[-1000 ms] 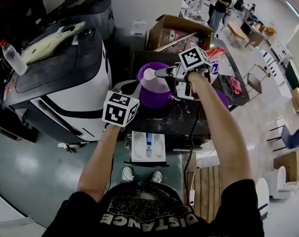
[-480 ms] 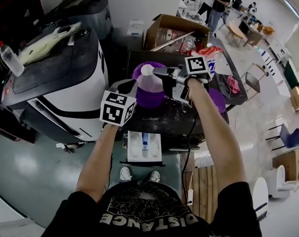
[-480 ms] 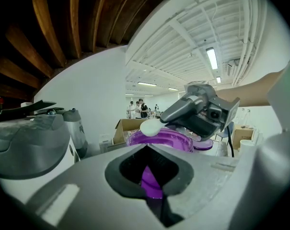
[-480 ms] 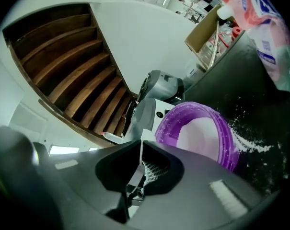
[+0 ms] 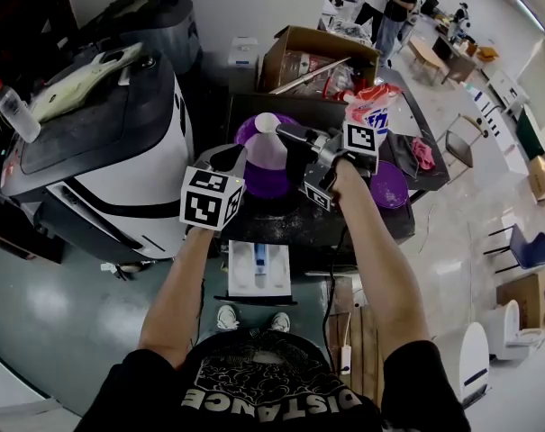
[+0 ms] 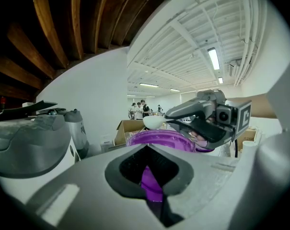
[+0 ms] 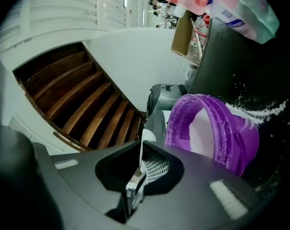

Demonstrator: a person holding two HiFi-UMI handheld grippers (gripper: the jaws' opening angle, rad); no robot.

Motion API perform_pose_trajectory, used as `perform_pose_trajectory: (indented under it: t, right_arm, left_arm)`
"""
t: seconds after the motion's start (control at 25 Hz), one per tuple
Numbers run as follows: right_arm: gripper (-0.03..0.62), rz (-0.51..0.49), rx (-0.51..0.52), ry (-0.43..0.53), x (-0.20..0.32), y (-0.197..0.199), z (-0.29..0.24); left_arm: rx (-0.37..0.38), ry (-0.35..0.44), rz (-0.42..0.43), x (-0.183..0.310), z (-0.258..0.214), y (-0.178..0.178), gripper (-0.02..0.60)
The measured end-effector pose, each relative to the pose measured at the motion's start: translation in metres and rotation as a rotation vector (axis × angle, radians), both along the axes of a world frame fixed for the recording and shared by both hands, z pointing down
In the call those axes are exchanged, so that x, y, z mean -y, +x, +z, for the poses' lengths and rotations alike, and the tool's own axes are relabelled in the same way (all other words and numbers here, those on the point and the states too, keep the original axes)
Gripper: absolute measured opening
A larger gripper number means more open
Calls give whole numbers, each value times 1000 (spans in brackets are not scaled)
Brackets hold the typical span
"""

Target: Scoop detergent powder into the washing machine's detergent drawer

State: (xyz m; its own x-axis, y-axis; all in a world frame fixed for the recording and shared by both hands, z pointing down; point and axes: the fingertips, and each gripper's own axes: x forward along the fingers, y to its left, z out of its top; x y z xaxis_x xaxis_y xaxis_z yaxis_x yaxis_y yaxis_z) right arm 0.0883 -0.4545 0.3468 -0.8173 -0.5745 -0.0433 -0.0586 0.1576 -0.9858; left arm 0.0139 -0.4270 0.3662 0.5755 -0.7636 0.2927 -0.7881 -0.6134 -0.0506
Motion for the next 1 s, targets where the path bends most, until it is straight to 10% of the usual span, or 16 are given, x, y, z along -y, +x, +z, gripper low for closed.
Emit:
perform_pose_trajectory:
  t: [1.0]
  right_arm:
    - [38,130,152,29,-29,11,-2]
  left_arm:
    - [39,26,-108,-10,6,-16,0]
